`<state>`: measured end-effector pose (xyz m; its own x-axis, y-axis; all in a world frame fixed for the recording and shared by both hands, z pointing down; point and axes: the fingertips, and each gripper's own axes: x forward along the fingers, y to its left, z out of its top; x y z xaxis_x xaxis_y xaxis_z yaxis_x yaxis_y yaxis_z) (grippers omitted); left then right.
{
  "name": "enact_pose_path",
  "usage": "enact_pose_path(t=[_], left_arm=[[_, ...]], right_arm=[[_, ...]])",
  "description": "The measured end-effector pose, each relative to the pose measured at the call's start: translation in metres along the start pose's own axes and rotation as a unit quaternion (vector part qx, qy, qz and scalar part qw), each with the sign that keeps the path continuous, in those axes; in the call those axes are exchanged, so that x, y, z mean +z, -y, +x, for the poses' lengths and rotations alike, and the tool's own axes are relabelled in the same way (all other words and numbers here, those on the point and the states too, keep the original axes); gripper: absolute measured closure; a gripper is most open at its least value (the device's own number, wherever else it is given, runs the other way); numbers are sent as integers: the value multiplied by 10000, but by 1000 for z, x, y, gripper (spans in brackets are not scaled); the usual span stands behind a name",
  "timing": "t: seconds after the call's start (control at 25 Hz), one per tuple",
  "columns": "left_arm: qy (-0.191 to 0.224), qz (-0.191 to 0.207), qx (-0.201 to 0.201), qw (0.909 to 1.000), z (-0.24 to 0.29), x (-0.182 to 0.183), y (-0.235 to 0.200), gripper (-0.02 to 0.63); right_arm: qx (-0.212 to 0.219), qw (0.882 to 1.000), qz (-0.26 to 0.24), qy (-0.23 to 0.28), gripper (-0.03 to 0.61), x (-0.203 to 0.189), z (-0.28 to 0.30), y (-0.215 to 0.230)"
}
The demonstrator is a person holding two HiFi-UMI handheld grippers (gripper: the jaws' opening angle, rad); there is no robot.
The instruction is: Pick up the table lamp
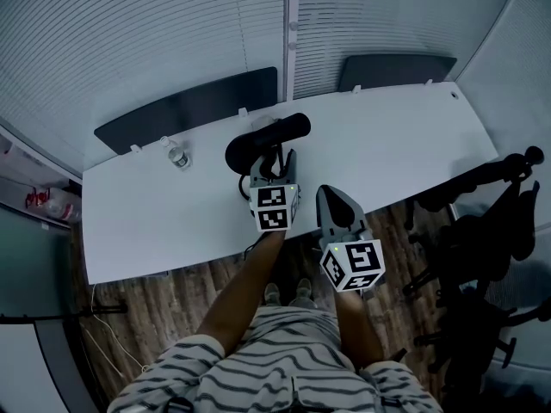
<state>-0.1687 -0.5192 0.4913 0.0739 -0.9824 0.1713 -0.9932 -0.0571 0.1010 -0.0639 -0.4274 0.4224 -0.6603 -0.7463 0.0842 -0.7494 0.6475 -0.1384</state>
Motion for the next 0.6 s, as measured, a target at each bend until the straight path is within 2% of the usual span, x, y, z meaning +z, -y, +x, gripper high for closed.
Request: enact_pose_path(t=[0.12,0.32,0.6], left_arm=[[-42,-10,42,10000,4,-2,-1,470],[-79,75,234,9997,6,-5,-10,558],[163,261,196,9993,5,-1,-10,566]], right_arm=[[18,10000,7,-3,568,0,0,0],[29,10000,13,-23,568,-2,-3,1],[-26,10000,49,-45,568,-5,-7,8]])
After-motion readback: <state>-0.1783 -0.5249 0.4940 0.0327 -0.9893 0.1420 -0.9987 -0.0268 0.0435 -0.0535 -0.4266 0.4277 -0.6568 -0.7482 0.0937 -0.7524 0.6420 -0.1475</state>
